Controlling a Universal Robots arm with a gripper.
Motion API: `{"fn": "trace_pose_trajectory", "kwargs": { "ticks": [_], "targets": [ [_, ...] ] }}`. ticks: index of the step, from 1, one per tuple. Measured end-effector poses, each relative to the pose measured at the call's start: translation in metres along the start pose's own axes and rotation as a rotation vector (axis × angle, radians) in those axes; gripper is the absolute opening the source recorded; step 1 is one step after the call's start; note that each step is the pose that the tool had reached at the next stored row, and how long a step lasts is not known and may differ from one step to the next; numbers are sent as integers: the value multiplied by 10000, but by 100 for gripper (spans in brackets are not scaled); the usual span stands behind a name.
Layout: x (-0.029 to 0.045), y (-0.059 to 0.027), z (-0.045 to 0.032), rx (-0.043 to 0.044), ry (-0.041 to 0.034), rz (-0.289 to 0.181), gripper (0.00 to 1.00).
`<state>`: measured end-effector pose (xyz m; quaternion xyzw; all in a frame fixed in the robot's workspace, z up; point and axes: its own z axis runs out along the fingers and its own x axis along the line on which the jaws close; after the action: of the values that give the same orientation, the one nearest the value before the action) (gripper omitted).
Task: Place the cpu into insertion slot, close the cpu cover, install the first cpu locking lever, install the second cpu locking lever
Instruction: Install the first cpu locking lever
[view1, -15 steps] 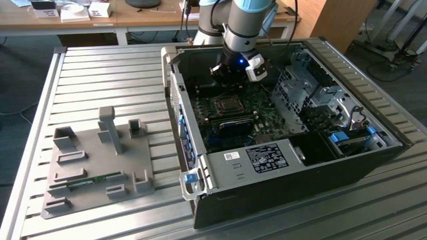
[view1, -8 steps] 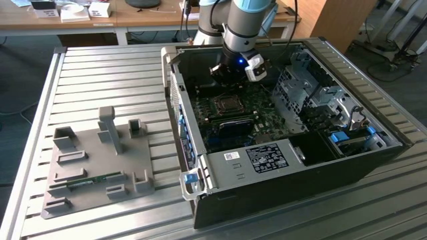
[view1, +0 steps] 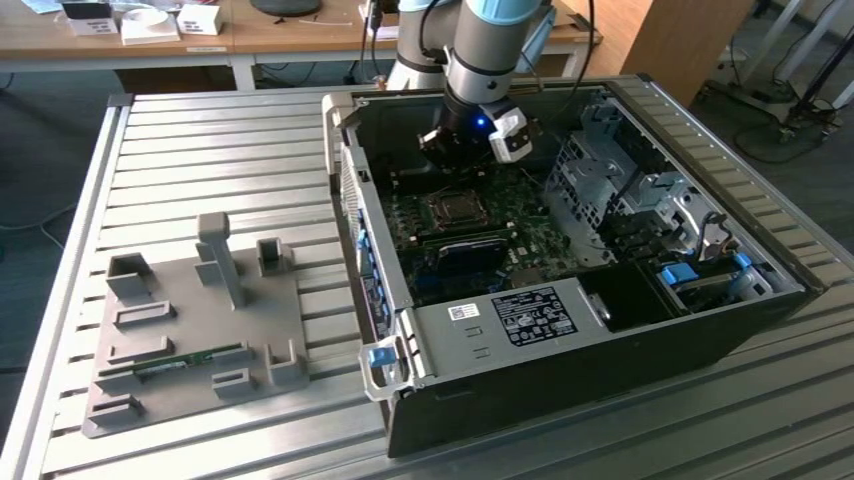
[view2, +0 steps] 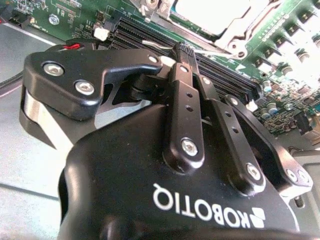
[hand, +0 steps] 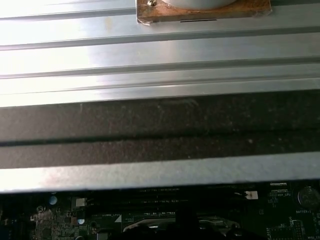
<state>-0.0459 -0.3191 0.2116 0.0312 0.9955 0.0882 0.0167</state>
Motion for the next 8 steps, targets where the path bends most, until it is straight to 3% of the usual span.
{"fn": "trace_pose_trajectory", "kwargs": {
  "ticks": [8],
  "targets": [
    [-1,5,5,33,-12,62,11]
  ]
}}
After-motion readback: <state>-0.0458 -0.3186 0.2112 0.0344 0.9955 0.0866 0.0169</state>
